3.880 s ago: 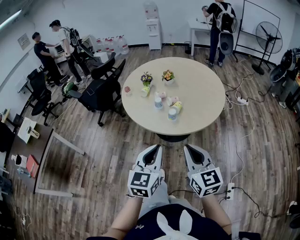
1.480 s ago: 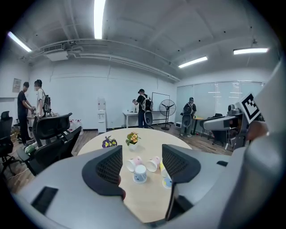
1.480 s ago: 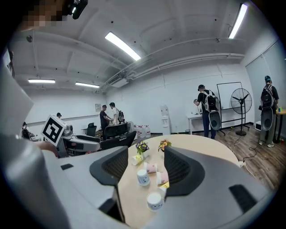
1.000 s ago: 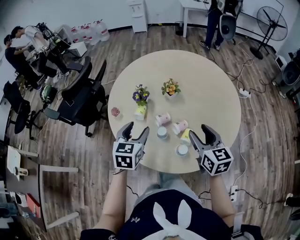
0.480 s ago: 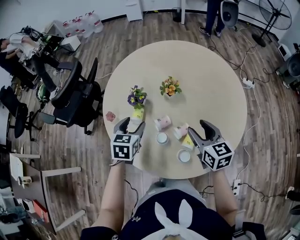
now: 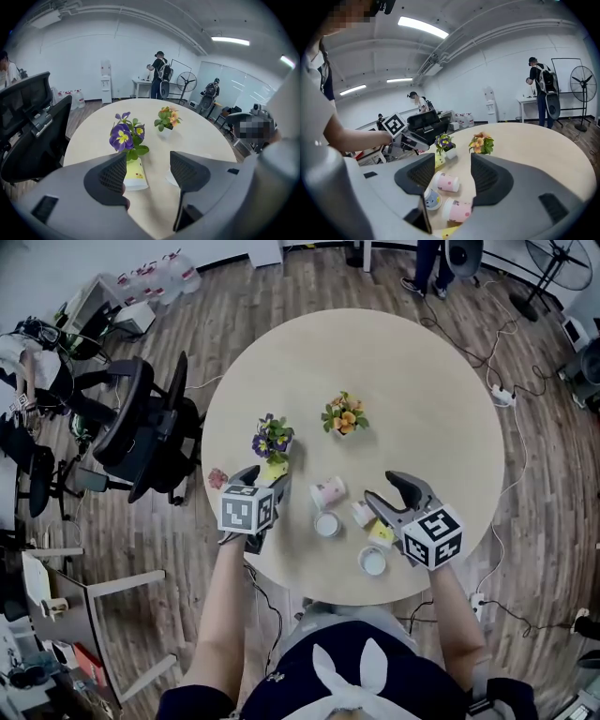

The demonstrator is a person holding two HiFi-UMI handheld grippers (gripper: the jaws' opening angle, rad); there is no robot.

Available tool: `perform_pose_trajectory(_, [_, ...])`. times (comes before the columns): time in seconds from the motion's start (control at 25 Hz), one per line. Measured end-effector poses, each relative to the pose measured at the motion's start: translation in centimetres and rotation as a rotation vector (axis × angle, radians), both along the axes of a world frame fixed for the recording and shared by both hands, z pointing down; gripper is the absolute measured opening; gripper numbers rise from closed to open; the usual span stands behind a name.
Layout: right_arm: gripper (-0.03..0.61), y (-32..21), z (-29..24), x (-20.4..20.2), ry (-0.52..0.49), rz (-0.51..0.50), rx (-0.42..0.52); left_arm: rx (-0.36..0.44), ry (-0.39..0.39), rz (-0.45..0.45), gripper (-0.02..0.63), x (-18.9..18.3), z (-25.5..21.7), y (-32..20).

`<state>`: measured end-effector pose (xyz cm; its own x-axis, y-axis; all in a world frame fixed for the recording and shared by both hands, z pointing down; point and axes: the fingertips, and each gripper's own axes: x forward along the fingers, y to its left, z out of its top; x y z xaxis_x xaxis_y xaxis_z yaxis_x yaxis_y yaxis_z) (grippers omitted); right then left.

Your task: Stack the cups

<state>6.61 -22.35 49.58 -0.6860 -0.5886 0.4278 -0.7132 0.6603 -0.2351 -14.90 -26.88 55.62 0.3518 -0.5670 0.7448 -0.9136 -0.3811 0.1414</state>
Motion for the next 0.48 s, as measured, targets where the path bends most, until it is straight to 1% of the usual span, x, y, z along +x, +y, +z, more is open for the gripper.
perform_pose_trajectory(0.16, [0.235,-1.1,2.0,-1.2,-0.003,-0.086,-0.060,-0.081,0.009,0.005,0.290,-0.8,2.5,-1.3])
perform_pose_trajectory(0.32, [0.236,-2.2,4.4,-1.9,0.012,-0.132,-0.116,-0.142,0.028,-0.016,0.293,-1.3,4.7,-2.3])
perform_pose_trajectory(0.48, [0.244,-3.0,6.8,-2.7,0.043,-0.187,-0.172,-0.199,0.011,-0.021,0.293,-1.7,7.0,-2.8])
